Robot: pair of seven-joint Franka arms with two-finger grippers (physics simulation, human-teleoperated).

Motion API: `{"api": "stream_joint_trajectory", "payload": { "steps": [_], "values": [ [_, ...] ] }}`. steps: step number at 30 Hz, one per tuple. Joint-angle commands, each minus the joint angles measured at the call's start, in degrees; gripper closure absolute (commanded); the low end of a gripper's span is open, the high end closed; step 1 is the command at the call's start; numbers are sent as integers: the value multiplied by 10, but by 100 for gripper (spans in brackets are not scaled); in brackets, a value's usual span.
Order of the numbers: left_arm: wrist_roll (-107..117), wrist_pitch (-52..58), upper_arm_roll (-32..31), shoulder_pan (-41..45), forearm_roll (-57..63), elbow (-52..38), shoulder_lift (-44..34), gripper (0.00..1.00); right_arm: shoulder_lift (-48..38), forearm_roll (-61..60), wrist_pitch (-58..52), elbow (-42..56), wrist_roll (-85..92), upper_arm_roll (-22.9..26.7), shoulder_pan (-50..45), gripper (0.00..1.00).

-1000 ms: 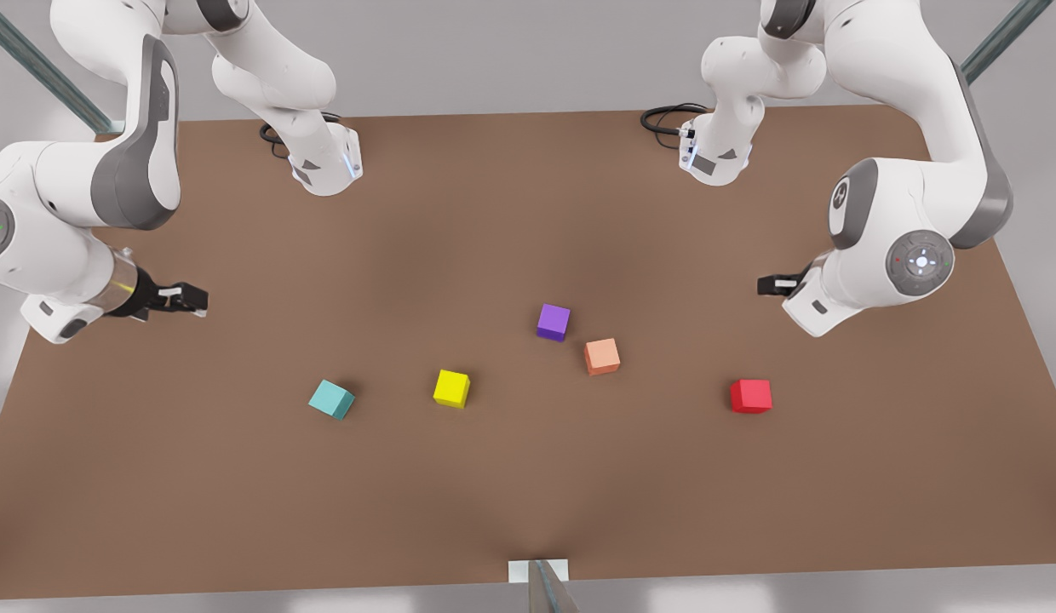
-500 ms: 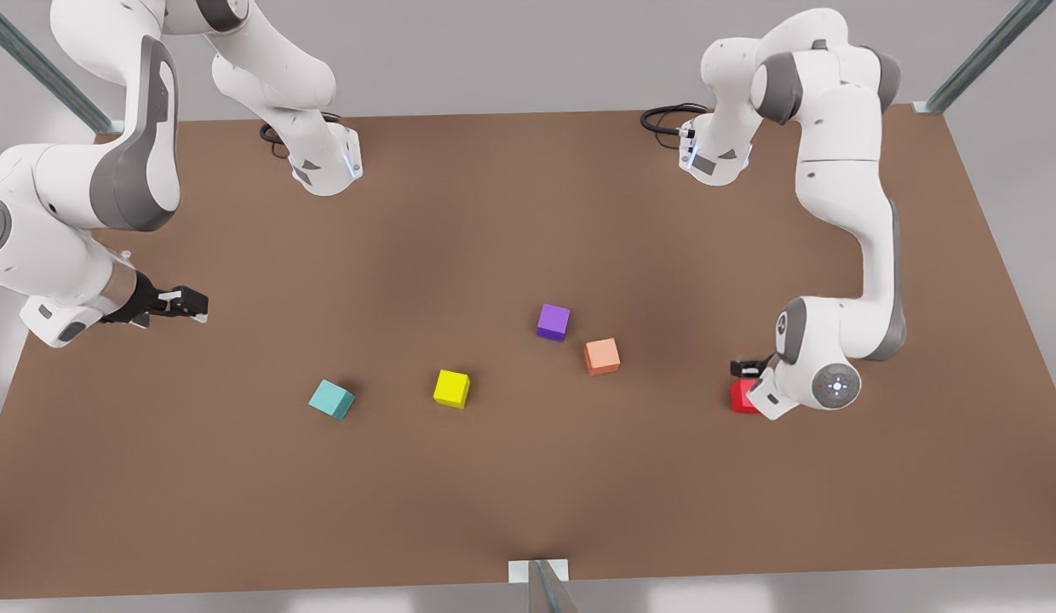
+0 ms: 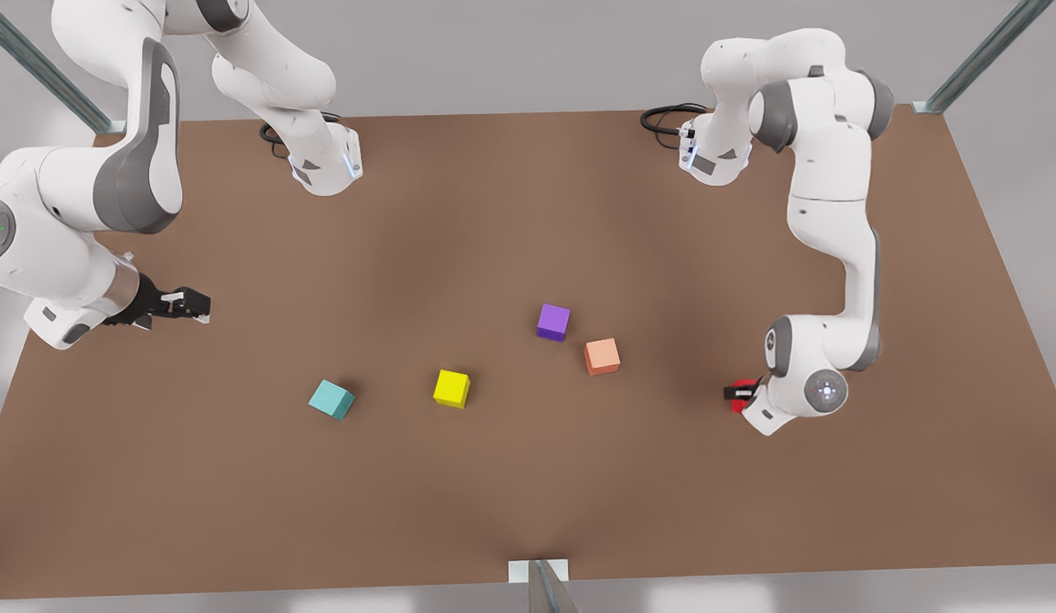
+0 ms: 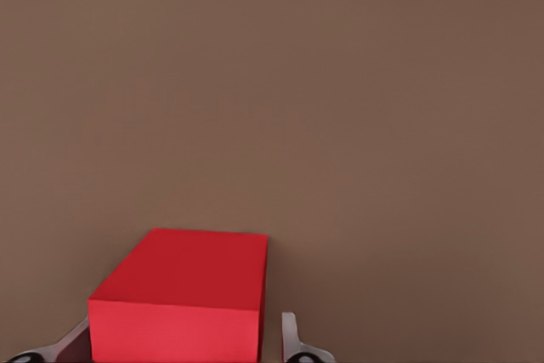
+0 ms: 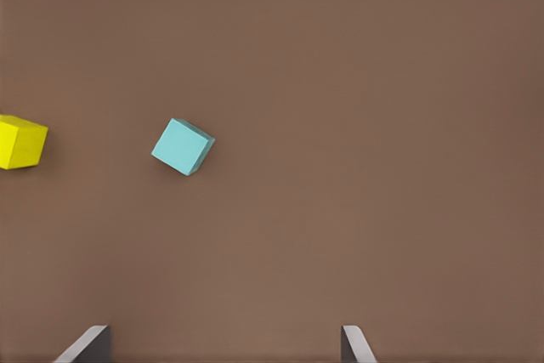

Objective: Pick up red wooden cube and pass to hand red wooden cube and place in blue wooden cube

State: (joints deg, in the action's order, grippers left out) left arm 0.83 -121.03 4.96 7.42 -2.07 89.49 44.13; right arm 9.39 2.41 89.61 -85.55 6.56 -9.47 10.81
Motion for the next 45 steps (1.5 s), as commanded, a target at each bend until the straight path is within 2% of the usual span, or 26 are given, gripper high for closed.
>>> {"api": "stream_joint_trajectory", "payload": {
  "steps": [1, 5, 7, 8, 11, 13, 16, 19, 22, 24, 26, 28, 29, 30, 36, 38, 45],
  "values": [
    [-10, -29, 1, 0, -1, 0, 3, 0, -1, 0, 1, -1, 4, 0, 0, 0],
    [-9, -36, 0, 0, -1, 0, 10, 0, -1, 0, 2, -1, 4, 0, 0, 0],
    [-9, -38, 0, 0, -1, 0, 12, 21, -1, 0, 2, -2, 4, 0, 0, 0],
    [-7, -38, -1, 0, -1, 0, 12, 28, -2, 0, 2, -2, 4, 0, 0, 0],
    [-6, -38, -2, 0, -3, -3, 11, 29, -2, 0, 2, -2, 4, 0, 0, 0],
    [39, -14, -21, -2, -72, -19, 3, 29, -1, 0, 2, -2, 4, 0, 0, 0],
    [84, 90, -22, -5, -239, -73, 3, 29, 4, 1, 2, -1, 5, 0, -1, 0],
    [204, 140, -109, -4, -430, -116, 4, 29, 33, -1, -2, 6, 104, -2, -4, 0],
    [183, 137, -208, -4, -467, -201, 56, 29, 133, -209, -20, 60, 237, 0, 0, 0],
    [145, 113, -270, -3, -508, -239, 92, 28, 217, -335, -23, 113, 322, -27, -11, 0],
    [89, 81, -282, -7, -575, -238, 101, 28, 303, -444, -23, 145, 454, -57, -11, 0],
    [-30, 77, -283, -9, -682, -238, 132, 28, 352, -477, -14, 172, 579, -96, -14, 0],
    [-50, 74, -283, -7, -684, -238, 134, 28, 374, -486, -2, 187, 637, -124, -18, 0],
    [-81, 42, -285, 8, -683, -238, 134, 28, 387, -489, 28, 193, 717, -143, -19, 0],
    [-173, -8, -294, 43, -684, -243, 142, 28, 412, -488, 208, 184, 1014, -145, -59, 0],
    [-201, -8, -312, 41, -685, -242, 143, 27, 418, -548, 261, 181, 1082, -146, -70, 0],
    [-238, -16, -313, 37, -696, -242, 150, 28, 396, -731, 268, 94, 1215, -146, -83, 0]
  ]
}}
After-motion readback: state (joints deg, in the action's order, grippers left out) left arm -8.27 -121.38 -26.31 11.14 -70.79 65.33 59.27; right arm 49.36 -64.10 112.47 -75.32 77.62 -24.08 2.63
